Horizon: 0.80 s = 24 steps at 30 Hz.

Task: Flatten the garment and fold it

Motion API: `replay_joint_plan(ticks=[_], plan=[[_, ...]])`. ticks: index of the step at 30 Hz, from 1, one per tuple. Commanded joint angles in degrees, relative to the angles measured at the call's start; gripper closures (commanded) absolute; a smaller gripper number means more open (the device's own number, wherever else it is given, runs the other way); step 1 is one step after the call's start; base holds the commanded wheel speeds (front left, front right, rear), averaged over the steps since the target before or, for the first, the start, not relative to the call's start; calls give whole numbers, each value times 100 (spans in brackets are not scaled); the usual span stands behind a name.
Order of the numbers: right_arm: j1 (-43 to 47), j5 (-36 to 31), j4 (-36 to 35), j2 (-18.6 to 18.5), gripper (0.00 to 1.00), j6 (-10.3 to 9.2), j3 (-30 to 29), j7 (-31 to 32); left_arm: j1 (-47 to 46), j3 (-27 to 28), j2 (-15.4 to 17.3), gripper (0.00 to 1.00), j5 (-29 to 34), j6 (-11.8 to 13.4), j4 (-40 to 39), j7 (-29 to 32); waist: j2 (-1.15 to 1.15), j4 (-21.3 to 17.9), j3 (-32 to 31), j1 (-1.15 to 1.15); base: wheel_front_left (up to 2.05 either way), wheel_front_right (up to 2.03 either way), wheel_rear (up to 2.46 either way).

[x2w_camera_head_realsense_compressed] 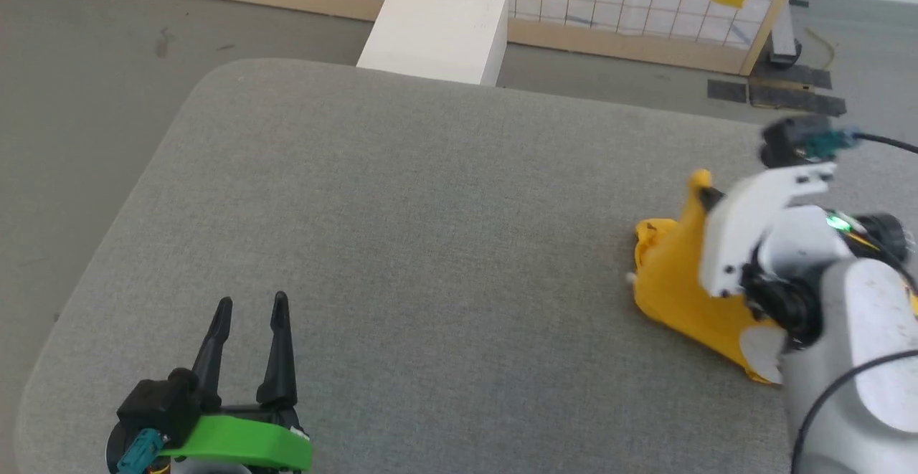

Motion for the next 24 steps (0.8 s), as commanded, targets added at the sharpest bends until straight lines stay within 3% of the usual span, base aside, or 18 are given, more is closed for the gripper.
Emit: replay_joint_plan(ticks=[1, 12, 14, 19, 20, 21, 22, 23, 24], plan=[[-92, 185, -38, 12, 100, -8, 218, -58, 67, -7, -32, 0, 38, -41, -8, -22, 0, -28, -50, 0, 0, 0, 0], [-176, 1677, 548, 12, 100, -8, 2580, -644, 61, 44, -46, 0, -5, -41, -13, -22, 0, 130, 30, 0, 0, 0, 0], [-161, 2219, 942, 12, 100, -8, 3177, -921, 23, 44, -49, 0, -46, -41, 19, -22, 0, 260, 66, 0, 0, 0, 0], [-176, 2552, 1961, 12, 100, -8, 3619, -1216, -3, 18, -53, 0, -74, -41, 93, -22, 0, 466, 71, 0, 0, 0, 0], [-203, 2480, 2217, 12, 88, -8, 3682, -1263, -9, 5, -53, 0, -79, -41, 110, -22, 0, 505, 69, 0, 0, 0, 0], [-218, 2441, 2401, 12, 60, -8, 3708, -1303, -15, -9, -54, 0, -81, -41, 122, -22, 0, 532, 66, 0, 0, 0, 0], [-227, 2439, 2565, 12, 39, -8, 3711, -1345, -18, -18, -54, 0, -82, -41, 133, -22, 0, 553, 61, 0, 0, 0, 0], [-249, 2459, 2723, 12, 0, -8, 3719, -1408, -18, -17, -54, 0, -91, -41, 141, -22, 0, 568, 54, 0, 0, 0, 0], [-288, 2463, 2842, 12, 0, -8, 3734, -1488, -14, -13, -55, 0, -106, -41, 145, -22, 0, 572, 46, 0, 0, 0, 0]])
